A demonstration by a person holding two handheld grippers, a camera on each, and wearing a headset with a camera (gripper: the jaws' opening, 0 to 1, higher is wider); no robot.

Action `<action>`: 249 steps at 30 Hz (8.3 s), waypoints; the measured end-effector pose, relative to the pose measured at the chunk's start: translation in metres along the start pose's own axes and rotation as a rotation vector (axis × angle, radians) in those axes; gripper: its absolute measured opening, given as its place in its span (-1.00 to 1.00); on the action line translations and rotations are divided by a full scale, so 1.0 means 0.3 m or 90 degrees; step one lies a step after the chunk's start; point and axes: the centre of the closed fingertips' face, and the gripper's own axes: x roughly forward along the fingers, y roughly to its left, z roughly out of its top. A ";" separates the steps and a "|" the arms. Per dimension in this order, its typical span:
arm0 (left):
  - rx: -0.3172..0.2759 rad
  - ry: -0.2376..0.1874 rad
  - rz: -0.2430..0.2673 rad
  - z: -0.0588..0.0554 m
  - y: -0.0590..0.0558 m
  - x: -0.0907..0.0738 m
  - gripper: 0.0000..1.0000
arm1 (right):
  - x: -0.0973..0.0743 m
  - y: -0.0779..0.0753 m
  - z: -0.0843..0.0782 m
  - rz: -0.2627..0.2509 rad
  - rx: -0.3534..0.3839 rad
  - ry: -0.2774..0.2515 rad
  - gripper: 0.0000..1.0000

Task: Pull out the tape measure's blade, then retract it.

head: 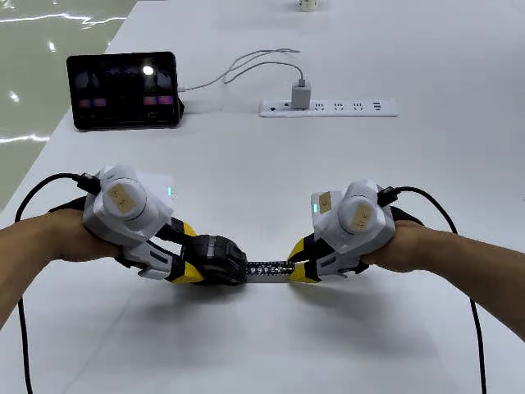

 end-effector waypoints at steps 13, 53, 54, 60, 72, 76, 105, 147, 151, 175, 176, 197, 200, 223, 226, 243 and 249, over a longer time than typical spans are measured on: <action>-0.002 0.000 0.000 -0.001 0.002 0.001 -0.50 | -0.031 -0.003 -0.037 -0.003 0.003 0.002 -0.84; 0.001 0.001 -0.004 0.003 -0.002 0.001 -0.50 | -0.125 0.012 -0.143 -0.008 0.015 0.012 -0.84; 0.001 0.001 -0.004 0.003 -0.002 0.001 -0.50 | -0.126 0.012 -0.145 -0.008 0.015 0.012 -0.84; 0.001 0.001 -0.005 0.003 -0.003 0.001 -0.50 | -0.137 0.013 -0.157 -0.008 0.016 0.012 -0.84; 0.000 0.001 -0.006 0.003 -0.002 0.001 -0.50 | -0.166 0.016 -0.189 -0.010 0.022 0.015 -0.84; 0.000 0.001 -0.006 0.003 -0.002 0.000 -0.50 | -0.177 0.017 -0.200 -0.010 0.022 0.019 -0.84; -0.001 0.002 -0.006 0.004 -0.002 0.001 -0.50 | -0.278 0.024 -0.311 -0.019 0.027 0.048 -0.84; 0.009 0.017 -0.003 0.006 -0.005 0.002 -0.48 | -0.343 0.033 -0.388 -0.028 0.017 0.089 -0.81; 0.012 0.024 -0.002 0.007 -0.003 0.003 -0.48 | -0.343 0.028 -0.391 -0.027 0.017 0.093 -0.80; 0.017 0.046 0.019 0.006 0.007 0.005 -0.47 | -0.326 0.036 -0.373 -0.023 0.009 0.125 -0.67; 0.009 0.045 0.024 0.005 0.010 0.004 -0.45 | -0.326 0.033 -0.373 -0.024 0.010 0.123 -0.64; -0.107 0.003 0.094 -0.018 -0.025 -0.045 0.15 | -0.389 0.059 -0.396 -0.085 0.092 0.113 -0.17; -0.122 -0.011 0.106 -0.014 -0.031 -0.056 0.19 | -0.401 0.066 -0.403 -0.093 0.104 0.110 -0.14; -0.239 -0.093 0.176 -0.023 -0.110 -0.089 0.47 | -0.440 0.144 -0.392 -0.177 0.215 0.039 0.08; -0.248 -0.101 0.185 -0.026 -0.122 -0.093 0.48 | -0.443 0.154 -0.391 -0.188 0.224 0.032 0.10; -0.318 -0.152 0.245 -0.020 -0.197 -0.115 0.55 | -0.451 0.200 -0.342 -0.241 0.278 -0.016 0.24; -0.331 -0.173 0.268 -0.006 -0.225 -0.114 0.61 | -0.448 0.220 -0.323 -0.257 0.304 -0.028 0.29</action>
